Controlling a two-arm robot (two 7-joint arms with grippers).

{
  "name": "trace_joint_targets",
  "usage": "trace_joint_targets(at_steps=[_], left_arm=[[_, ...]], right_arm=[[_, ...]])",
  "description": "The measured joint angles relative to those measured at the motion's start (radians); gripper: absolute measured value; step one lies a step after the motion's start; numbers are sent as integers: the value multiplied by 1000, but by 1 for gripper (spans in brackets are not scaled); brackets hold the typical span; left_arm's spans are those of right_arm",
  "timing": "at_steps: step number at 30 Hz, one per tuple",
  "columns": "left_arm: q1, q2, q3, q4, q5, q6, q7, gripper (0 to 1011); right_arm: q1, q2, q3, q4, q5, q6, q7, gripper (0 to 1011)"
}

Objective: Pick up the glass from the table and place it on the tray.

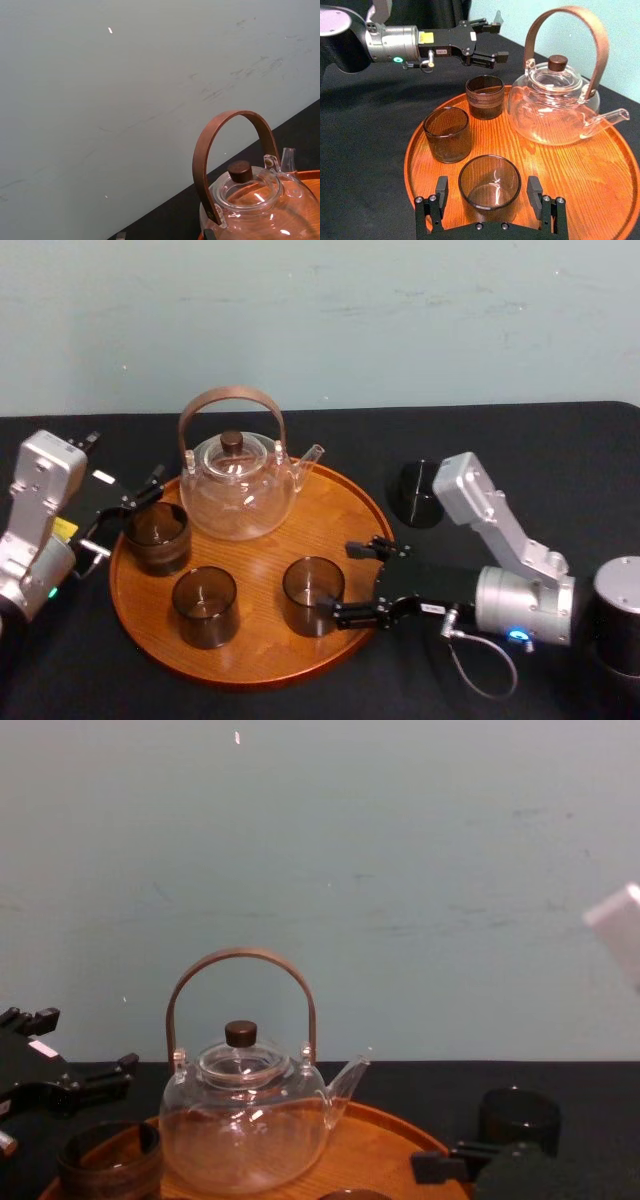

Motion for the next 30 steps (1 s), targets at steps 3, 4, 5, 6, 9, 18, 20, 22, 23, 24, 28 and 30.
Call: trace_joint_targets(at_steps=[3, 4, 5, 6, 9, 18, 20, 22, 23, 24, 28, 30], left_arm=[[0, 0, 0, 0, 0, 0, 0, 1001], [0, 0, 0, 0, 0, 0, 0, 1001], [0, 0, 0, 0, 0, 0, 0, 1001], [0, 0, 0, 0, 0, 0, 0, 1001], [0, 0, 0, 0, 0, 0, 0, 1001], [0, 0, 0, 0, 0, 0, 0, 1001], [0, 0, 0, 0, 0, 0, 0, 1001], [0, 0, 0, 0, 0, 0, 0, 1002], [0, 0, 0, 0, 0, 0, 0, 1001], [0, 0, 0, 0, 0, 0, 0, 1001], [0, 0, 0, 0, 0, 0, 0, 1001], [0, 0, 0, 0, 0, 0, 0, 1001]], right_arm=[[-21, 26, 16, -27, 15, -7, 1, 1002], [-26, 32, 20, -33, 18, -9, 0, 1002], [-32, 40, 24, -41, 23, -11, -1, 1002], [-38, 46, 29, -48, 26, -12, -1, 1002], [-61, 74, 48, -73, 42, -20, -5, 1002], [-142, 152, 121, -127, 88, -53, -33, 1002], [-160, 167, 143, -135, 97, -61, -45, 1002], [-176, 176, 163, -139, 103, -68, -58, 1002], [-180, 177, 170, -140, 105, -70, -65, 1002], [-185, 178, 177, -140, 106, -72, -72, 1002], [-203, 174, 210, -139, 107, -71, -121, 1002], [-209, 163, 228, -135, 107, -56, -156, 1002]])
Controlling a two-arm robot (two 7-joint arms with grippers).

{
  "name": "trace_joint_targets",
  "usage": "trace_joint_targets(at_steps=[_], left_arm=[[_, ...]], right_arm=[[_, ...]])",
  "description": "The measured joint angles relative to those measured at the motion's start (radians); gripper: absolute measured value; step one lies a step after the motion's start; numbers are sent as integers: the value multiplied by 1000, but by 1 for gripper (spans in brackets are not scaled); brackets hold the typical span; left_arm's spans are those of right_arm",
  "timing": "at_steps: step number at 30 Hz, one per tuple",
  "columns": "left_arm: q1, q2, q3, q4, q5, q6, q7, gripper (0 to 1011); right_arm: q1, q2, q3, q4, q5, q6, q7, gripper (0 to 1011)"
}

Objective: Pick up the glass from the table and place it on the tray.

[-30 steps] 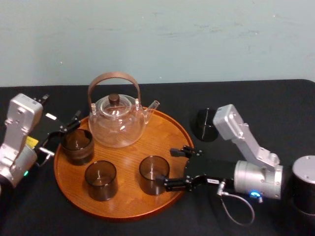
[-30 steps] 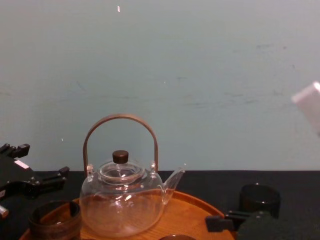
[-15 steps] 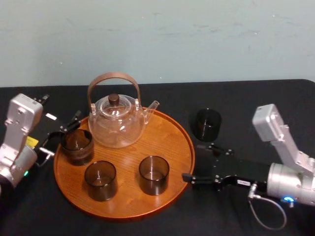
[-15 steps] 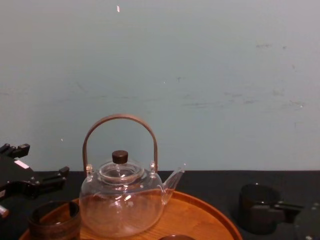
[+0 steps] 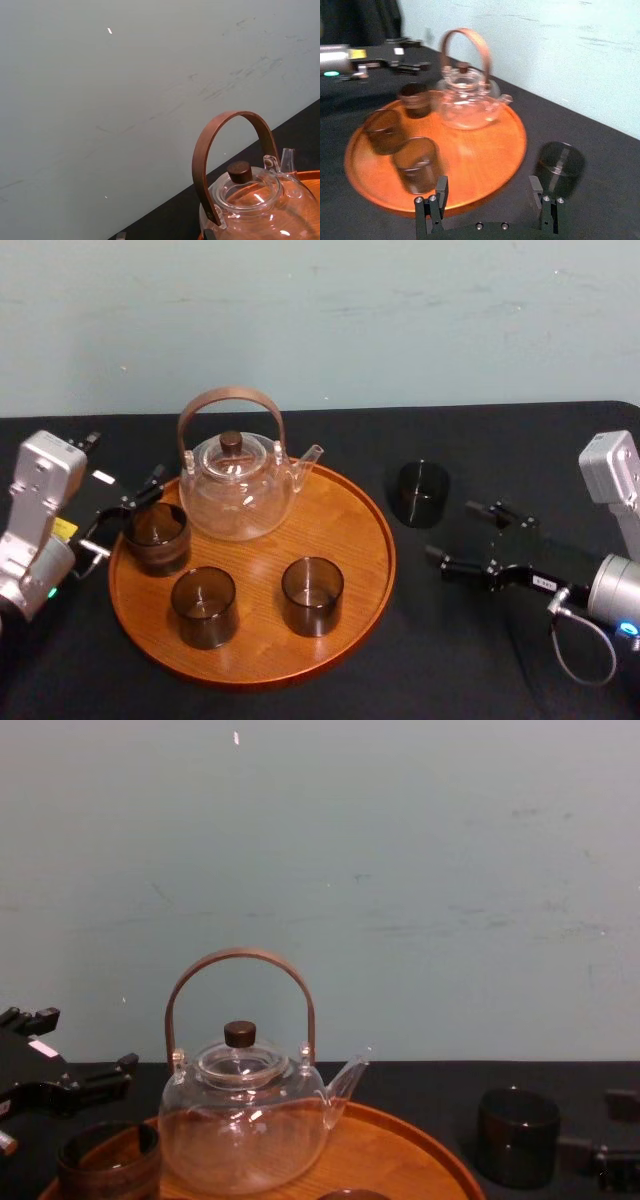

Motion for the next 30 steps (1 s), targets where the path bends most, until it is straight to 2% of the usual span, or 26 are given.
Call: trace_joint_targets(at_steps=[8, 16, 20, 30], left_arm=[[0, 0, 0, 0, 0, 0, 0, 1001], [0, 0, 0, 0, 0, 0, 0, 1001], [0, 0, 0, 0, 0, 0, 0, 1001], [0, 0, 0, 0, 0, 0, 0, 1001]], right_arm=[[5, -51, 43, 29, -14, 70, -103, 1002], [30, -90, 60, 59, -35, 131, -154, 1002], [58, -111, 57, 80, -56, 167, -168, 1002], [123, -155, 34, 135, -102, 204, -169, 1002]])
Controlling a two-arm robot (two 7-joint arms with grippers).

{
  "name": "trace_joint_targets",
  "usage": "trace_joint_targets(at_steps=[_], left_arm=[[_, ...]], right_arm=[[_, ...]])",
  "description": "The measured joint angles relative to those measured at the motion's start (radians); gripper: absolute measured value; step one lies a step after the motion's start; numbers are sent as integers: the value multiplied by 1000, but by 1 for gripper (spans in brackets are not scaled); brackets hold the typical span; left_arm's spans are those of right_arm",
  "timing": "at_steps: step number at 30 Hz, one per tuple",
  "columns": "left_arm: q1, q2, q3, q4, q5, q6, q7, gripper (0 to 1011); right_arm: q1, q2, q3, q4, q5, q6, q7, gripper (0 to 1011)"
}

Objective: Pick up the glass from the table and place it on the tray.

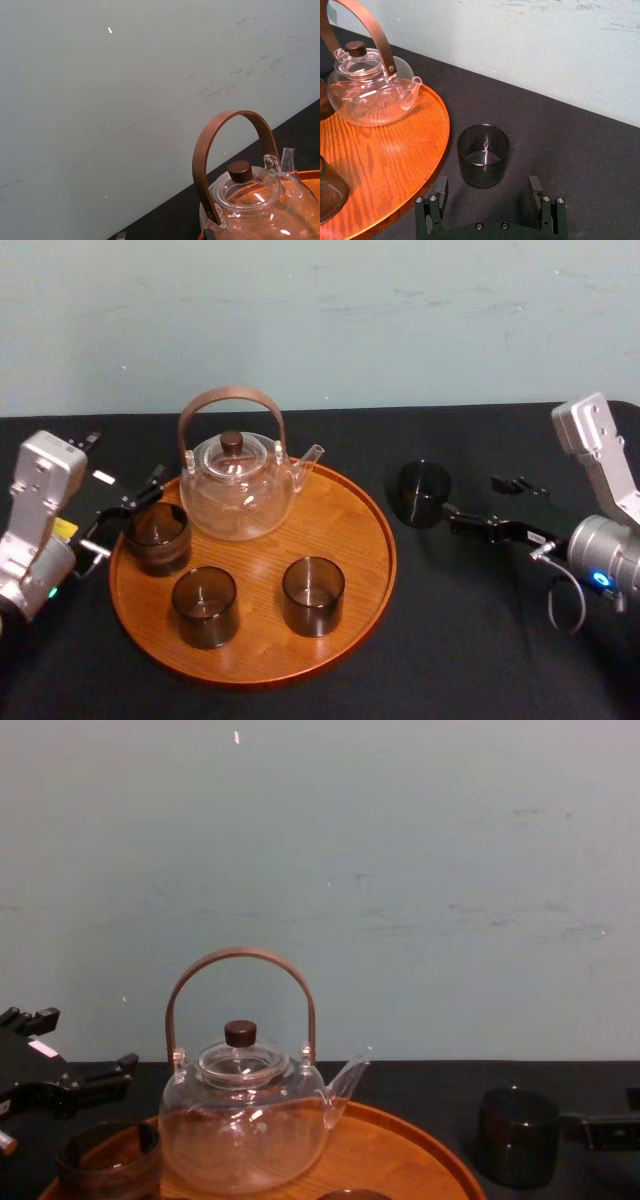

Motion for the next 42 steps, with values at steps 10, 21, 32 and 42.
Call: trace_joint_targets(at_steps=[10, 21, 32, 42], left_arm=[[0, 0, 0, 0, 0, 0, 0, 1001], [0, 0, 0, 0, 0, 0, 0, 1001], [0, 0, 0, 0, 0, 0, 0, 1001], [0, 0, 0, 0, 0, 0, 0, 1001]], right_arm=[[88, -60, -35, 93, -59, 15, 17, 1002], [150, -112, -48, 173, -102, 17, 28, 1002], [185, -145, -53, 223, -138, 19, 48, 1002], [212, -170, -54, 266, -165, 20, 69, 1002]])
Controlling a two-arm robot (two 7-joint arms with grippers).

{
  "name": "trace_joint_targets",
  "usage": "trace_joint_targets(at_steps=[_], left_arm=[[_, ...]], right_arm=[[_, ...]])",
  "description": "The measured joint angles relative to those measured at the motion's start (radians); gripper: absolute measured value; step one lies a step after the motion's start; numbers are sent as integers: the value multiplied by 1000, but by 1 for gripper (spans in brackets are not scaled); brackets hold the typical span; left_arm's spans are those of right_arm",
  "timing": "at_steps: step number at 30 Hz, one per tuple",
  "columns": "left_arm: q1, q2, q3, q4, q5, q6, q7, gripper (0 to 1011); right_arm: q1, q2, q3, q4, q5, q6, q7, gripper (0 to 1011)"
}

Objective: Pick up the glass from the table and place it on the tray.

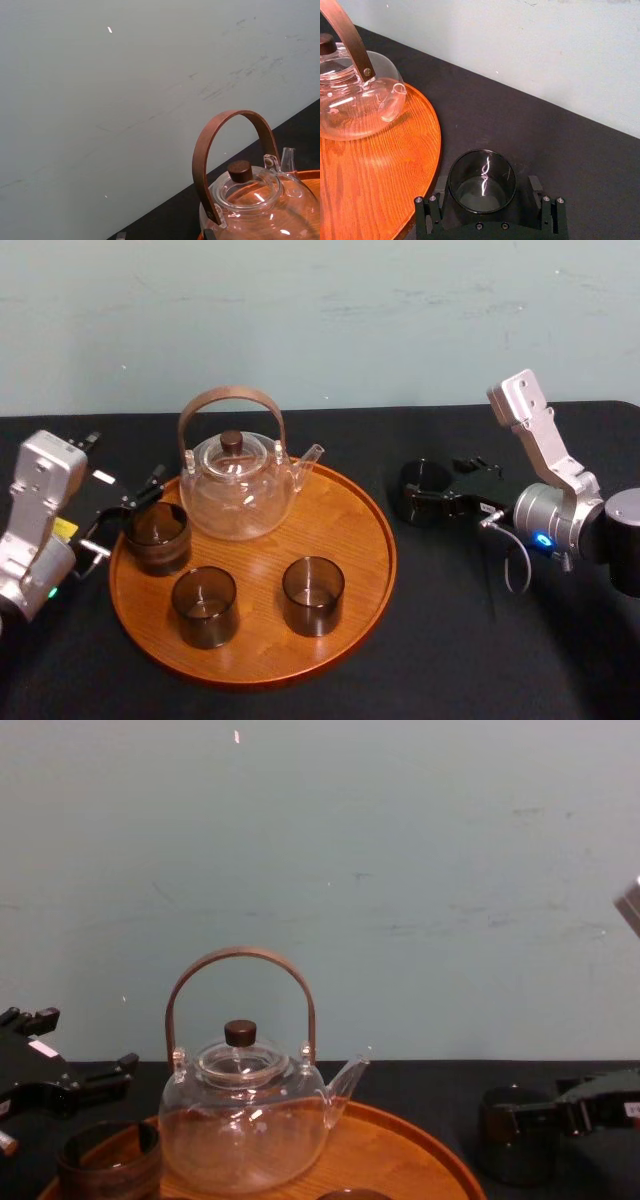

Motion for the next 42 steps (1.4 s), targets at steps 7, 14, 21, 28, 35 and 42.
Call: trace_joint_targets(at_steps=[7, 14, 21, 28, 35, 42], left_arm=[[0, 0, 0, 0, 0, 0, 0, 1001], [0, 0, 0, 0, 0, 0, 0, 1001], [0, 0, 0, 0, 0, 0, 0, 1001], [0, 0, 0, 0, 0, 0, 0, 1001], [0, 0, 0, 0, 0, 0, 0, 1001], [0, 0, 0, 0, 0, 0, 0, 1001]], right_arm=[[14, -16, 0, 23, -13, -2, 11, 1002], [27, -29, -1, 43, -25, -4, 21, 1002], [33, -37, -1, 53, -34, -4, 27, 1002], [35, -44, -2, 60, -42, -1, 28, 1002], [33, -47, -1, 59, -53, 7, 19, 1002], [32, -47, 0, 58, -53, 7, 19, 1002]])
